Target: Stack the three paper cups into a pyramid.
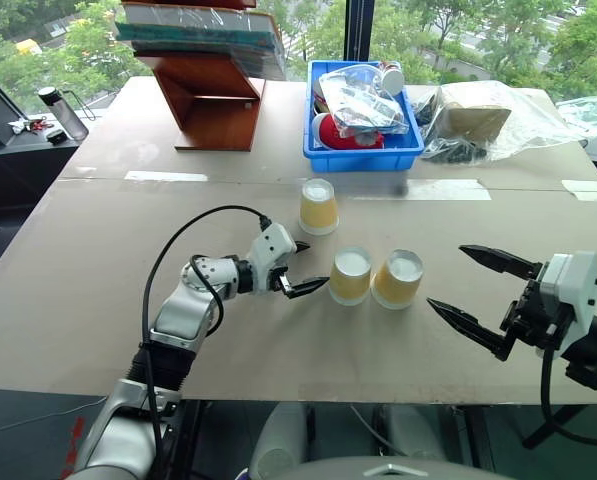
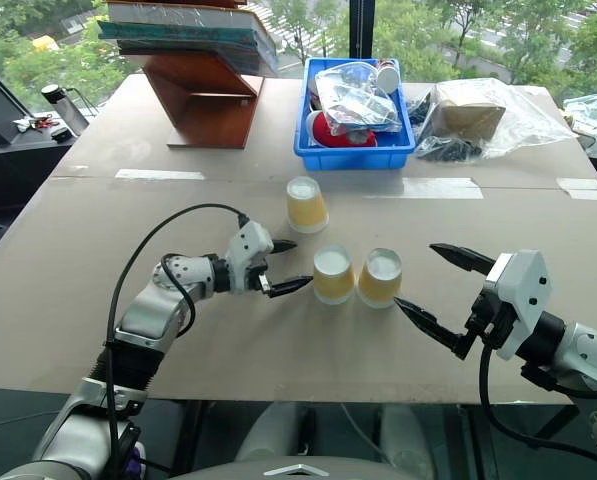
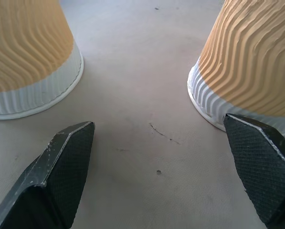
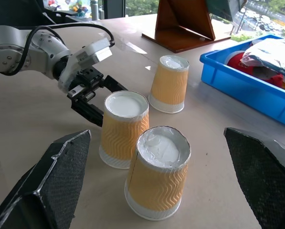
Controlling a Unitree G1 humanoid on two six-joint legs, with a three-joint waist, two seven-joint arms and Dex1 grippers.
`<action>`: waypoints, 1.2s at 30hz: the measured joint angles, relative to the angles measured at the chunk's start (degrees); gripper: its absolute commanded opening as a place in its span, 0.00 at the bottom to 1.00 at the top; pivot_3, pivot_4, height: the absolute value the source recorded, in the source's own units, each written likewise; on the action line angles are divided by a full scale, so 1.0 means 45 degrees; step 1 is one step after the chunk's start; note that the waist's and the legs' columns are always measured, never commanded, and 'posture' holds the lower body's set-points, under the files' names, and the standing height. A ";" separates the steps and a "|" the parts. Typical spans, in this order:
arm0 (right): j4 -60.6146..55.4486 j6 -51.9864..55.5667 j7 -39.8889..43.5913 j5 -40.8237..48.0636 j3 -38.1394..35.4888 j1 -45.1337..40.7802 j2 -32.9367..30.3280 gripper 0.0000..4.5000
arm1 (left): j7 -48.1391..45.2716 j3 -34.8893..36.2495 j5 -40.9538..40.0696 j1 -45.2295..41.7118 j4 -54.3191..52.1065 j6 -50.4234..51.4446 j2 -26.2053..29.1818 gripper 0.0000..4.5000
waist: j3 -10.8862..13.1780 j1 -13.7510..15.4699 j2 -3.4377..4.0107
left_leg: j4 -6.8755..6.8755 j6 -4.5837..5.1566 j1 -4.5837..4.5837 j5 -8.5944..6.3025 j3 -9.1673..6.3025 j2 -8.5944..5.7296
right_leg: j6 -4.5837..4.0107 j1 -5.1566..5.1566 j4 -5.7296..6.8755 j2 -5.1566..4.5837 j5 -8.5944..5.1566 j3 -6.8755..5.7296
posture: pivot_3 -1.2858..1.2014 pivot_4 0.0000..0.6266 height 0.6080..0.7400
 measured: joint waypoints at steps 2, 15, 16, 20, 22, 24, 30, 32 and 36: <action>0.0022 -0.0065 0.0009 -0.0015 0.0065 -0.0036 0.0000 0.98 | 0.0002 0.0022 -0.0045 -0.0014 -0.0149 0.0258 -0.0001 0.98 | 0.0000 0.0000 0.0000 | 0.0000 0.0000 0.0000 0.0000 -0.0001 0.0000 | 0.0000 0.0000 0.0001 0.0001 0.0000 0.0000 | 0.52 0.24 1.00; 0.0146 -0.0681 0.0135 -0.0016 0.1065 -0.0880 0.0050 0.98 | 0.0023 0.1399 -0.0306 -0.1899 0.1989 0.0694 0.0895 0.98 | 0.0002 0.0055 -0.0005 | 0.0025 -0.0007 -0.0009 0.0004 -0.0012 -0.0008 | 0.0001 0.0000 0.0008 0.0003 0.0000 -0.0012 | 0.52 0.24 1.00; 0.0189 -0.0744 0.0134 -0.0027 0.1121 -0.0898 0.0053 0.98 | 0.0037 0.1396 -0.0283 -0.2092 0.2259 0.0643 0.0777 0.98 | 0.0003 0.0051 -0.0010 | 0.0028 -0.0012 -0.0013 0.0007 -0.0012 -0.0011 | 0.0002 0.0000 0.0006 0.0001 0.0000 -0.0012 | 0.52 0.24 1.00; 0.0295 -0.0997 0.0022 -0.0172 0.1218 -0.0751 0.0273 0.98 | 0.0142 0.1255 -0.0104 -0.3113 0.3621 0.0233 -0.0099 0.98 | 0.0015 0.0011 -0.0031 | 0.0029 -0.0030 -0.0017 0.0017 -0.0016 -0.0012 | 0.0002 -0.0002 0.0008 0.0003 0.0001 -0.0014 | 0.52 0.24 1.00; 0.0290 -0.1120 -0.0083 -0.0230 0.1216 -0.0573 0.0330 0.98 | 0.0179 0.1250 -0.0064 -0.3554 0.4380 -0.0090 -0.0294 0.98 | 0.0016 -0.0021 -0.0032 | 0.0028 -0.0032 -0.0015 0.0018 -0.0014 -0.0010 | 0.0002 -0.0004 0.0014 0.0006 0.0001 -0.0013 | 0.52 0.24 1.00; 0.0289 -0.1158 -0.0176 -0.0271 0.1215 -0.0474 0.0369 0.98 | 0.0135 0.1256 -0.0033 -0.3727 0.4764 -0.0351 -0.0308 0.98 | 0.0016 -0.0104 -0.0032 | 0.0027 -0.0032 -0.0011 0.0019 -0.0009 -0.0009 | 0.0002 -0.0005 0.0019 0.0007 0.0001 -0.0008 | 0.52 0.24 1.00; 0.0245 -0.1364 -0.0401 -0.0276 0.1173 -0.0233 0.0488 0.98 | -0.0076 0.1368 0.0064 -0.4436 0.6354 -0.1314 -0.0518 0.98 | 0.0017 -0.0101 -0.0035 | 0.0028 -0.0033 -0.0013 0.0019 -0.0010 -0.0009 | 0.0002 -0.0004 0.0018 0.0006 0.0001 -0.0009 | 0.52 0.24 1.00; 0.0211 -0.1396 -0.0446 -0.0284 0.1171 -0.0148 0.0488 0.98 | -0.0257 0.1411 0.0062 -0.4514 0.6550 -0.1499 -0.0638 0.98 | 0.0018 -0.0057 -0.0036 | 0.0028 -0.0034 -0.0014 0.0019 -0.0010 -0.0010 | 0.0002 -0.0004 0.0018 0.0006 0.0001 -0.0010 | 0.52 0.24 1.00; 0.0185 -0.1451 -0.0490 -0.0333 0.1164 -0.0038 0.0487 0.98 | -0.0386 0.1412 0.0060 -0.4677 0.6652 -0.1563 -0.0981 0.98 | 0.0018 0.0009 -0.0037 | 0.0031 -0.0035 -0.0014 0.0020 -0.0011 -0.0010 | 0.0002 -0.0004 0.0020 0.0006 0.0000 -0.0011 | 0.52 0.24 1.00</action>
